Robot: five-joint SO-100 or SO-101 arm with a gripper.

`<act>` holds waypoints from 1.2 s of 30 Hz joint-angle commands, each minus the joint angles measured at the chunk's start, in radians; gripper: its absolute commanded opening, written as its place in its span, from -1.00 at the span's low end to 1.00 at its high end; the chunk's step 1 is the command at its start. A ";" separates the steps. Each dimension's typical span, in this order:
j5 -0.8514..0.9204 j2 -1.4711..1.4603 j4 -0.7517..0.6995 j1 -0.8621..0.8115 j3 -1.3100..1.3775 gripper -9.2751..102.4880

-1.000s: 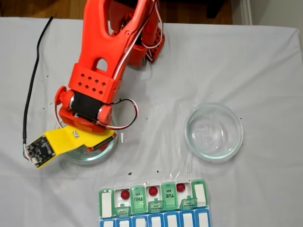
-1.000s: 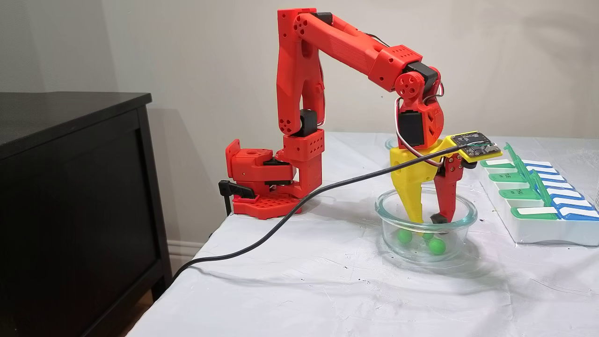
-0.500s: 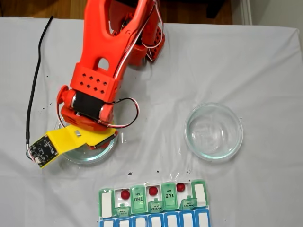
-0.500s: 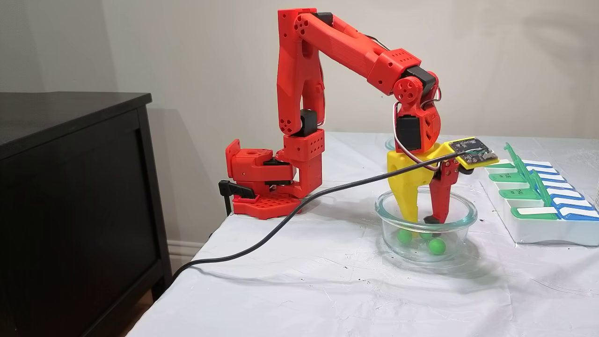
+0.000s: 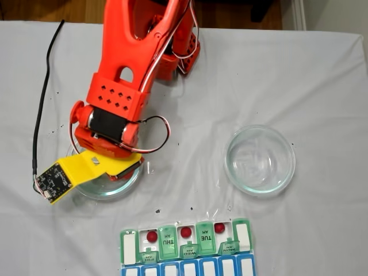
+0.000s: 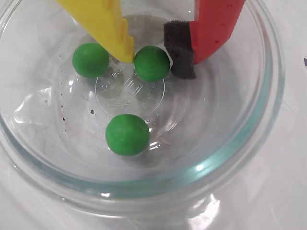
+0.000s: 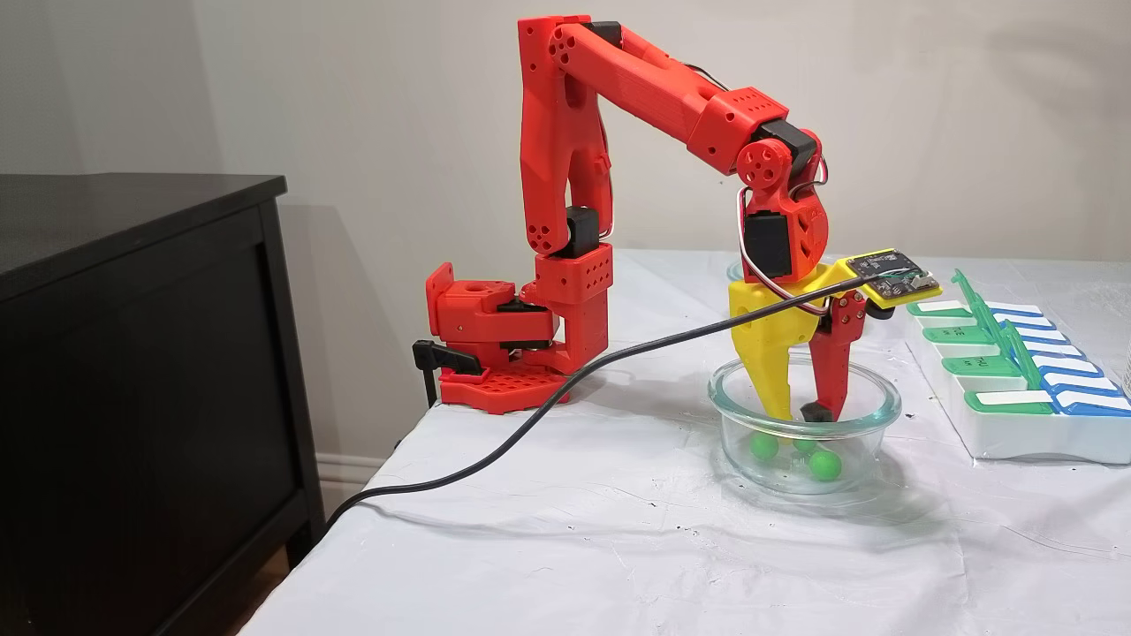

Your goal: Sort medicines into box.

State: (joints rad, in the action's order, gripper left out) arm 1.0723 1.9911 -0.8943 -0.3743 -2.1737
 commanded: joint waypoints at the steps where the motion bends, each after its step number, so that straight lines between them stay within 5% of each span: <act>1: 0.011 0.114 0.023 -0.011 0.014 -0.59; 36: 0.021 0.189 0.043 -0.011 -0.031 -0.84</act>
State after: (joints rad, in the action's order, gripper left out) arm 1.1152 2.0617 -0.8391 -0.3881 -2.2212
